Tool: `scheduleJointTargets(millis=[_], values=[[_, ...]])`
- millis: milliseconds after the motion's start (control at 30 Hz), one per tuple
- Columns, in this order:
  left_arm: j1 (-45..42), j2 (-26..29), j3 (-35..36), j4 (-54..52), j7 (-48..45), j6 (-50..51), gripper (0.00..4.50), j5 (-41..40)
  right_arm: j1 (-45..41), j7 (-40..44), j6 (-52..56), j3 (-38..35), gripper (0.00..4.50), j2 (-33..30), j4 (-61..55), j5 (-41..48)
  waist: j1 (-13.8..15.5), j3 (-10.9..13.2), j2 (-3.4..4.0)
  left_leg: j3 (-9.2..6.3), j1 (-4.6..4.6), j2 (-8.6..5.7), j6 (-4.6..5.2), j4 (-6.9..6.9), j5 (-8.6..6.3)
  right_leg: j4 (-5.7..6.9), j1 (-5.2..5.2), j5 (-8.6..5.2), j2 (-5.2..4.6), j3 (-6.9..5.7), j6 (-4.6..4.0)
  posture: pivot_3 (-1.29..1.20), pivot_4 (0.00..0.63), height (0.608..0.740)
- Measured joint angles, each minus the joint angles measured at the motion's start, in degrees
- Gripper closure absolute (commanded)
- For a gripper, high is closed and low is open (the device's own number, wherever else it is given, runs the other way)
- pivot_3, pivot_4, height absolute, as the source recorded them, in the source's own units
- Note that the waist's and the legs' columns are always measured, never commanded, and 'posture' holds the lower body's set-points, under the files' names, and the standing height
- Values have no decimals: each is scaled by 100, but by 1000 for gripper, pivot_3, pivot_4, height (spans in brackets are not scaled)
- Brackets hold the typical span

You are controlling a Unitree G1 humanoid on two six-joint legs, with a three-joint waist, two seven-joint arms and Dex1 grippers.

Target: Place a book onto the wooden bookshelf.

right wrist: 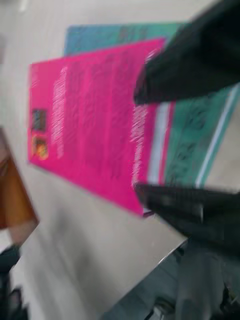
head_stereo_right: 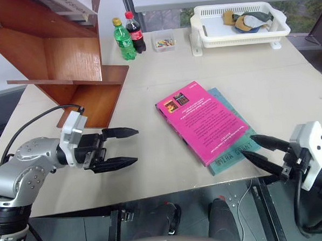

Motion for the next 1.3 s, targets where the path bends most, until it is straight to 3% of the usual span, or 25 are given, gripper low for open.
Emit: scheduleJointTargets(millis=[33, 67, 200, 333, 400, 700, 767, 800, 1100, 1300], values=[[-15, -3, -1, 2, 95, 100, 0, -16, 23, -33, 2, -10, 288, -5, -127, 94, 0, 0, 0, 0, -1, 0, 0, 0, 0, 0, 0, 0, 0, 0, 0, 0, 150, 740], [-27, -3, -1, 5, 143, 144, 0, -22, 39, -45, 2, -15, 14, -7, -184, 139, 1, 0, 0, 0, -1, 0, 0, 0, 0, 0, 0, 0, 0, 0, 0, 0, 150, 740], [-165, -66, -15, 7, 648, 639, 0, -75, -17, -159, -303, -22, 14, 163, -568, 353, -2, 0, 0, 0, 0, 0, 0, 0, 0, 0, 0, 0, 0, 0, 1, 0, 150, 740], [-444, -299, -37, 73, 1594, 1947, 0, -627, 83, -231, -683, 3, 14, 400, -894, 260, 3, 0, -1, -4, 0, 0, -1, 3, 1, 1, 0, 0, 3, -2, 1, 0, 150, 740], [-753, -642, -18, 227, 2155, 2753, 0, -1145, 159, -232, -930, 115, 14, 404, -980, 181, 7, -1, -4, -5, 1, -1, -4, 8, 3, 2, 1, 1, 4, -4, 3, 0, 150, 740], [-1254, -1743, 260, 802, 4208, 4608, 0, -2312, 535, -178, -1504, 273, 14, 401, -1010, -261, 3, 0, -8, -3, 6, 5, -30, 10, 12, 11, 0, 0, 16, 8, 1, 0, 150, 740], [-1330, -1847, 334, 914, 4393, 4670, 0, -2374, 554, -168, -1510, 277, 14, 402, -1011, -284, 7, -1, -8, -2, 7, 5, -30, 11, 12, 13, 1, 0, 16, 8, 1, 0, 150, 740], [-1493, -2233, 593, 1286, 5078, 4894, 0, -2581, 617, -147, -1553, 284, 14, 404, -1010, -372, 9, -1, -8, -1, 8, 5, -31, 13, 12, 15, 0, 0, 16, 11, 1, 0, 150, 740], [-1549, -3635, 1222, 2037, 7641, 4885, 0, -3785, 778, -50, -1668, 337, 14, 406, -994, -540, 43, -1, -20, 3, 8, 6, -40, 18, 7, 15, 0, 1, 19, 22, 0, 0, 150, 740], [-1546, -3961, 1154, 2135, 9085, 4183, 0, -5030, 842, -25, -1731, 336, 14, 404, -962, -566, 123, -2, -26, 8, 8, 6, -62, 20, -6, 15, 0, 1, 19, 25, 0, 0, 150, 740]])
